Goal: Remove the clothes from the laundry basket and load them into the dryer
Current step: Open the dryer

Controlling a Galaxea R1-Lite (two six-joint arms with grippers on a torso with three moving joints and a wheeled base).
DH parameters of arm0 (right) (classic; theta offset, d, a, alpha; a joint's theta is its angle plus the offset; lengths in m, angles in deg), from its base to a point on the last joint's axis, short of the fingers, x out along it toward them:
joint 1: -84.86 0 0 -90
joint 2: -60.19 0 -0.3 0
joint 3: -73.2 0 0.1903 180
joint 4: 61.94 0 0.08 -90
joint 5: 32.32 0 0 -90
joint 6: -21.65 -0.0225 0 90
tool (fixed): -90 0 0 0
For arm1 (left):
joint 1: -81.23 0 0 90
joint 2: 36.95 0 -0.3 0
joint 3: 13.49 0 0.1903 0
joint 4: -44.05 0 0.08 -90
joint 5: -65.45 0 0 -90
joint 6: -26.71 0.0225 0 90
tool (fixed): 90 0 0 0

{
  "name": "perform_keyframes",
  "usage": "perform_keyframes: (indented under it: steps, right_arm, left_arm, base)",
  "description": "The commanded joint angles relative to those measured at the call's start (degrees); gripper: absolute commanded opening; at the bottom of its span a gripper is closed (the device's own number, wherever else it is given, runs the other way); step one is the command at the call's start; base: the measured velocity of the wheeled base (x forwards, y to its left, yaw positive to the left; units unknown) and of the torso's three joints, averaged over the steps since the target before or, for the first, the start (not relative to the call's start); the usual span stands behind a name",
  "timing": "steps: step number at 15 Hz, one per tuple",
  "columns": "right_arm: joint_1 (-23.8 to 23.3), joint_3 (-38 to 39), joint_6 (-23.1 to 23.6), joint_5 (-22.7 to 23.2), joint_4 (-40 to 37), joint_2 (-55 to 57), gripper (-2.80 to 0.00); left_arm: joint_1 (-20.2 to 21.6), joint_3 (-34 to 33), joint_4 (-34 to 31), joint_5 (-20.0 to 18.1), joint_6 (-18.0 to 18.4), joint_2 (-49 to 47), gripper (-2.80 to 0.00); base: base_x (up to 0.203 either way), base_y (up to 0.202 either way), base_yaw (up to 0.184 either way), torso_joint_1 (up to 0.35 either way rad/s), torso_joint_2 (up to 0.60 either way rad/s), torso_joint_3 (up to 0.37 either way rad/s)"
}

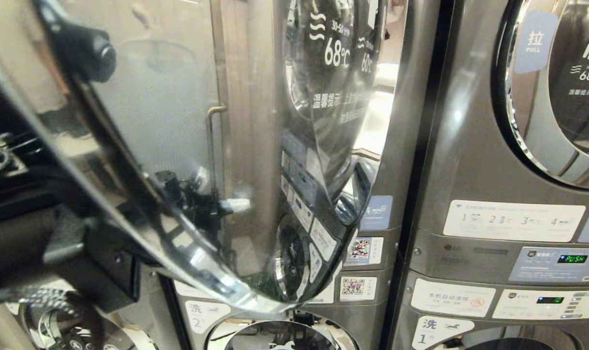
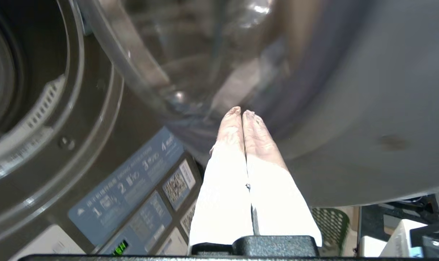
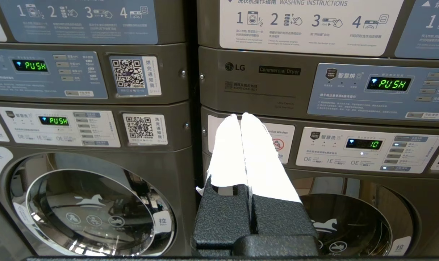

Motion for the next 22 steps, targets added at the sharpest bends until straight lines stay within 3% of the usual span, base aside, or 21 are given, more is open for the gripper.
perform_keyframes:
  steps: [1,7,10,14,22]
  right_arm:
    - [0.02,0.0,-0.01,0.01,0.01,0.0,-2.8]
    - [0.02,0.0,-0.01,0.01,0.01,0.0,-2.8]
    - [0.02,-0.01,0.26,0.01,0.01,0.0,-2.8]
    - [0.02,-0.09,0.69,0.01,-0.08,0.0,-2.8]
    - [0.02,-0.09,0.69,0.01,-0.08,0.0,-2.8]
  left_arm:
    - [-0.32,0.04,0.13,0.03,0.03,-1.36,-2.8]
    - [-0.3,1.01,0.29,4.59,0.0,-2.33,-2.8]
    - [-0.3,0.75,0.29,5.05,0.04,-2.05,-2.8]
    - [0.22,-1.02,0.37,5.91,3.5,-0.61,-2.8]
    - [0.22,-1.5,0.11,7.57,3.56,-0.04,-2.8]
  base:
    - [0.0,0.0,0.0,0.0,0.0,0.0]
    - [0.0,0.0,0.0,0.0,0.0,0.0]
    - [0.0,0.0,0.0,0.0,0.0,0.0]
    - [0.0,0.0,0.0,0.0,0.0,0.0]
    - [0.0,0.0,0.0,0.0,0.0,0.0]
